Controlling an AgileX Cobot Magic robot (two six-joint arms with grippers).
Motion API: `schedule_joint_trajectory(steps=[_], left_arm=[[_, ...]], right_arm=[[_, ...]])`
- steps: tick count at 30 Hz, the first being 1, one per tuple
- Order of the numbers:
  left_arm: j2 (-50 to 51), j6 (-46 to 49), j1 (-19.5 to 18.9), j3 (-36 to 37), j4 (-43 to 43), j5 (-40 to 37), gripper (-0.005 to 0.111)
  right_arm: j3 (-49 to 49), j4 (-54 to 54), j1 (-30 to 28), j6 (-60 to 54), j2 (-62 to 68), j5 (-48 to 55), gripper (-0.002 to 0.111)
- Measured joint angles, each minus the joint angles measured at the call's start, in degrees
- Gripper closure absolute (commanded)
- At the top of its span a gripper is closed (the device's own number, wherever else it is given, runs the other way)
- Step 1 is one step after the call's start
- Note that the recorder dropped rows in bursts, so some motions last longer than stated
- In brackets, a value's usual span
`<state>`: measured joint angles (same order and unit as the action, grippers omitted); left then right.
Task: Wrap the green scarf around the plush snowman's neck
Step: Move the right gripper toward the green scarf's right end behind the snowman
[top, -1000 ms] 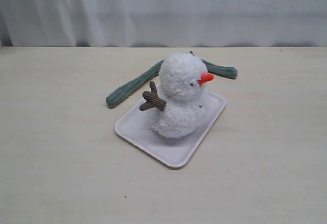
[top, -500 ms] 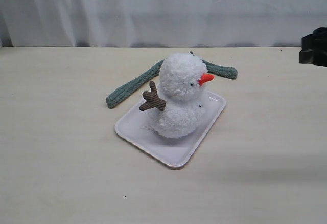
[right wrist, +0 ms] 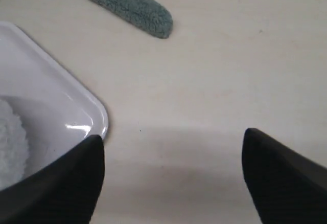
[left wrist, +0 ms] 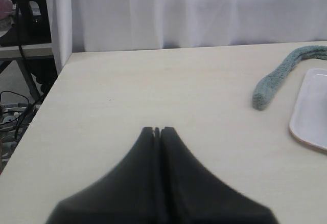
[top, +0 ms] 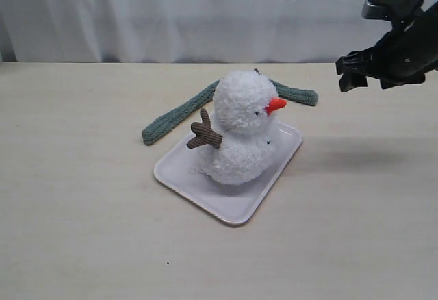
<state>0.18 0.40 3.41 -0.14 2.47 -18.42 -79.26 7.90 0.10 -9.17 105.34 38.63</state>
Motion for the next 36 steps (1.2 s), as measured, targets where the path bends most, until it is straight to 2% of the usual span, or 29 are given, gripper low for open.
schedule_joint_trajectory(steps=[9, 16, 19, 26, 33, 36], left_arm=[[0.0, 0.0, 0.0, 0.0, 0.0, 0.0, 0.107], [0.0, 0.0, 0.0, 0.0, 0.0, 0.0, 0.107], [0.0, 0.0, 0.0, 0.0, 0.0, 0.0, 0.107], [0.0, 0.0, 0.0, 0.0, 0.0, 0.0, 0.107], [0.0, 0.0, 0.0, 0.0, 0.0, 0.0, 0.107], [0.0, 0.0, 0.0, 0.0, 0.0, 0.0, 0.107]], right_arm=[[-14.03, 2.93, 0.0, -11.06, 15.0, -0.71, 0.038], [-17.89, 3.05, 1.58, -38.41, 22.0, -6.78, 0.038], [-17.89, 3.05, 2.89, -45.92, 24.12, -11.23, 0.038], [-18.03, 3.05, 4.14, -49.53, 28.66, -23.09, 0.038], [-18.21, 3.21, 4.14, -54.78, 31.76, -27.61, 0.039], [-18.52, 3.35, 4.14, -55.19, 32.66, -29.73, 0.047]])
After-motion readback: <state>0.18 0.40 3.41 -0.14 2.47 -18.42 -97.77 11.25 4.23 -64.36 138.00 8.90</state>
